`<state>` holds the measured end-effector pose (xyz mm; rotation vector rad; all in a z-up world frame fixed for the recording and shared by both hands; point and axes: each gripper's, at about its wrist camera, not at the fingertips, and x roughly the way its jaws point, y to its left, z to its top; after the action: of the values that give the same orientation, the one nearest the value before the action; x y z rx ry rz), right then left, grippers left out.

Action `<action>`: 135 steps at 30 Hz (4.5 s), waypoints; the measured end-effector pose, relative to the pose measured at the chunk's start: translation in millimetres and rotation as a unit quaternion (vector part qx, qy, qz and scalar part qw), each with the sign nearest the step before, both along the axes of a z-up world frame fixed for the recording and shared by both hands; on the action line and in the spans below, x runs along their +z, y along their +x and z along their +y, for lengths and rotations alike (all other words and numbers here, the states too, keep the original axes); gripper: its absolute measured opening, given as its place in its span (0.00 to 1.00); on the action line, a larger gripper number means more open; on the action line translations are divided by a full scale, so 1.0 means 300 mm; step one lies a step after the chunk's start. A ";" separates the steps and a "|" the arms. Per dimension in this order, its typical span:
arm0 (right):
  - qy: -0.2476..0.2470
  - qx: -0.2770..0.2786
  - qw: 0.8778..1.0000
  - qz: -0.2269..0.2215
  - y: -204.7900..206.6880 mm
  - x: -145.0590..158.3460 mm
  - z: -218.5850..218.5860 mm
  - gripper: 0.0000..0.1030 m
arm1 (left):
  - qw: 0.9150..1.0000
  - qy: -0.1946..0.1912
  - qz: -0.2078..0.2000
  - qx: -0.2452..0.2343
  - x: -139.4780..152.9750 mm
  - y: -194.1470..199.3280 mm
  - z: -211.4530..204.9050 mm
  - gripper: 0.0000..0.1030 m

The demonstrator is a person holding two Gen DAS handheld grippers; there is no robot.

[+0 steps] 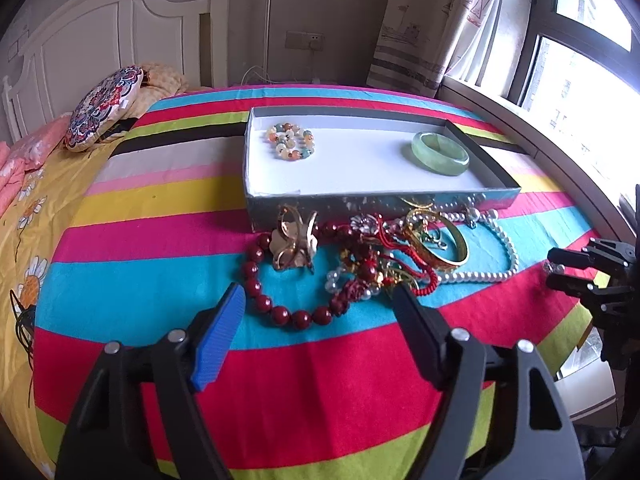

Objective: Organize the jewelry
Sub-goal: 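Grasp the silver pearl brooch with the right gripper while the left gripper grasps a gold ring piece, then carry both pieces into the grey box and open both grippers, then withdraw both grippers from the box toward the remaining jewelry, then grasp the dark red bead bracelet with the left gripper while the right gripper approaches the gold bangle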

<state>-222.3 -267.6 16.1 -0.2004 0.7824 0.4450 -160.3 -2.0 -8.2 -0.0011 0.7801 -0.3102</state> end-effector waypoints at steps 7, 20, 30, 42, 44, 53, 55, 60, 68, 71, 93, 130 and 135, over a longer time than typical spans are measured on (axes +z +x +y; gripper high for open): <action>0.013 -0.013 1.000 -0.009 0.020 0.015 0.001 0.35 | 0.999 -0.029 -0.001 0.019 0.023 0.064 0.035 0.73; 0.014 -0.028 0.999 -0.035 0.028 0.074 -0.001 0.31 | 1.000 -0.002 -0.027 -0.009 0.049 0.080 -0.017 0.10; -0.003 -0.008 0.998 -0.062 0.141 0.150 0.071 0.31 | 0.998 0.003 -0.062 -0.031 0.174 0.116 -0.056 0.10; -0.044 0.047 0.997 -0.045 0.468 0.163 0.364 0.31 | 0.999 0.002 -0.024 -0.035 0.145 0.331 -0.129 0.10; -0.049 0.045 0.997 -0.038 0.511 0.150 0.398 0.31 | 0.999 0.003 -0.017 -0.032 0.133 0.353 -0.132 0.10; -0.053 0.024 0.998 -0.007 0.628 0.094 0.426 0.31 | 1.000 0.000 -0.001 -0.015 0.092 0.416 -0.112 0.11; -0.052 0.017 0.998 -0.003 0.645 0.087 0.424 0.32 | 1.000 0.001 -0.001 -0.015 0.096 0.420 -0.115 0.11; -0.040 0.004 0.999 0.002 0.647 0.081 0.412 0.45 | 1.000 0.011 -0.005 -0.004 0.102 0.410 -0.108 0.30; 0.005 -0.006 0.999 -0.053 0.481 0.159 0.327 0.52 | 0.996 -0.002 -0.055 0.075 0.155 0.274 0.022 0.85; 0.031 -0.003 0.997 -0.069 0.393 0.164 0.290 0.62 | 0.992 0.003 -0.072 0.100 0.154 0.204 0.067 0.94; 0.050 0.038 0.998 0.010 0.147 0.048 0.347 0.48 | 0.989 -0.033 -0.053 0.137 0.039 0.071 0.224 0.96; 0.083 0.038 0.996 0.002 0.127 0.077 0.304 0.06 | 0.997 0.007 -0.082 0.005 0.061 -0.021 0.040 0.93; 0.089 0.025 0.996 -0.001 0.121 0.081 0.270 0.06 | 0.996 0.032 -0.051 -0.059 0.018 -0.017 -0.049 0.41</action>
<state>-186.0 -186.8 40.4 -0.0557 0.7319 0.5589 -165.4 -16.7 -2.8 0.1209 0.6898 -0.3931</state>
